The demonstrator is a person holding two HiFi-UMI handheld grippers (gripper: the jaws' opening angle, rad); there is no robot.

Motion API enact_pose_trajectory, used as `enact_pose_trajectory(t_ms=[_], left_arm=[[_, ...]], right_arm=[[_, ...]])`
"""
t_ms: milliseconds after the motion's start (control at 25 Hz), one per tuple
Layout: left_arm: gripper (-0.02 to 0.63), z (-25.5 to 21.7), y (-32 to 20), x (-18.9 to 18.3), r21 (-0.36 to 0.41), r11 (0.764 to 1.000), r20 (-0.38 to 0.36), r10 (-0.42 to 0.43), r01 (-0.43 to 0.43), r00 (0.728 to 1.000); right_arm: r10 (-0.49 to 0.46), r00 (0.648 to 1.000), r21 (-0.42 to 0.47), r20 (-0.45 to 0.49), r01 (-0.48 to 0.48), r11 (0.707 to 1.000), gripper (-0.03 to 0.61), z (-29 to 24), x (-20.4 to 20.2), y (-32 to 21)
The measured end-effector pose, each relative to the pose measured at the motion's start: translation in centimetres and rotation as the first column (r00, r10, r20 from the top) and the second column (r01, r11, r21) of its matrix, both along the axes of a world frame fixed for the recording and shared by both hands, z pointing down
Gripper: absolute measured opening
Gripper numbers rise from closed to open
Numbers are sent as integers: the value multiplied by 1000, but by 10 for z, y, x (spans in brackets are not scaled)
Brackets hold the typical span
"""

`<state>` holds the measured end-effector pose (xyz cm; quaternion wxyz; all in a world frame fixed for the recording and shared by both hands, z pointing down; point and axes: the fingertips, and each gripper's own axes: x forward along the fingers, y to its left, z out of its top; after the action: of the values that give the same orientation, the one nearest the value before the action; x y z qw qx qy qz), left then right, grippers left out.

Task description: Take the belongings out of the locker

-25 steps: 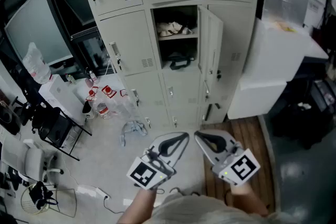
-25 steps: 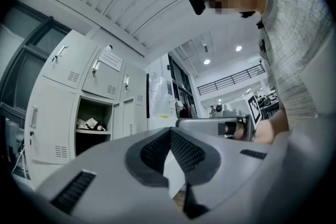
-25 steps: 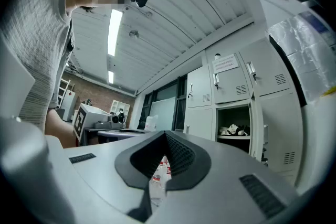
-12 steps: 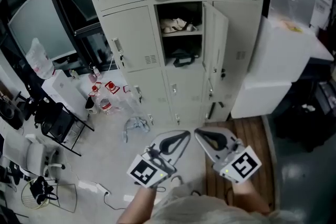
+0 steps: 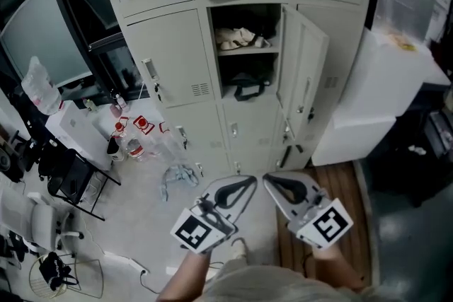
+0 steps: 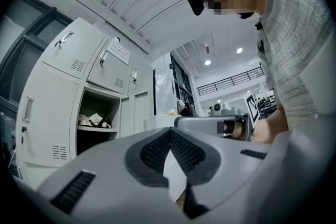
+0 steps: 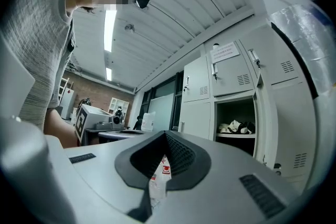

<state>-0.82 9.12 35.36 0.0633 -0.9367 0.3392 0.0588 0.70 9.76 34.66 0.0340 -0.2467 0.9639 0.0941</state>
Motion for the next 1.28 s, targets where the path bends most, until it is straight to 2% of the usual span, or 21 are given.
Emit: enact_pose_trajectory(t_ms=[560,840,1080,1280], left_arm=[[3,2,-96,-45,-10,999,-4,49,-49,999],[3,4,-123,-65,-8,998,-8,60,-60,998],[3,7,-141,-63,-17,997,-4,81,-81,997],[3,9,-164,-63,-9,998,46,67,-67,997]], right_arm=[[34,999,-23,10,-34,999,0,3,-48,-95],[69,994,-37,79,-66,997,0,-5,-59,-117],[105,993,-64,62,-101,993,0,1,-58,-137],[132,991,-37,13,-131,991,0,-6,-62,-160]])
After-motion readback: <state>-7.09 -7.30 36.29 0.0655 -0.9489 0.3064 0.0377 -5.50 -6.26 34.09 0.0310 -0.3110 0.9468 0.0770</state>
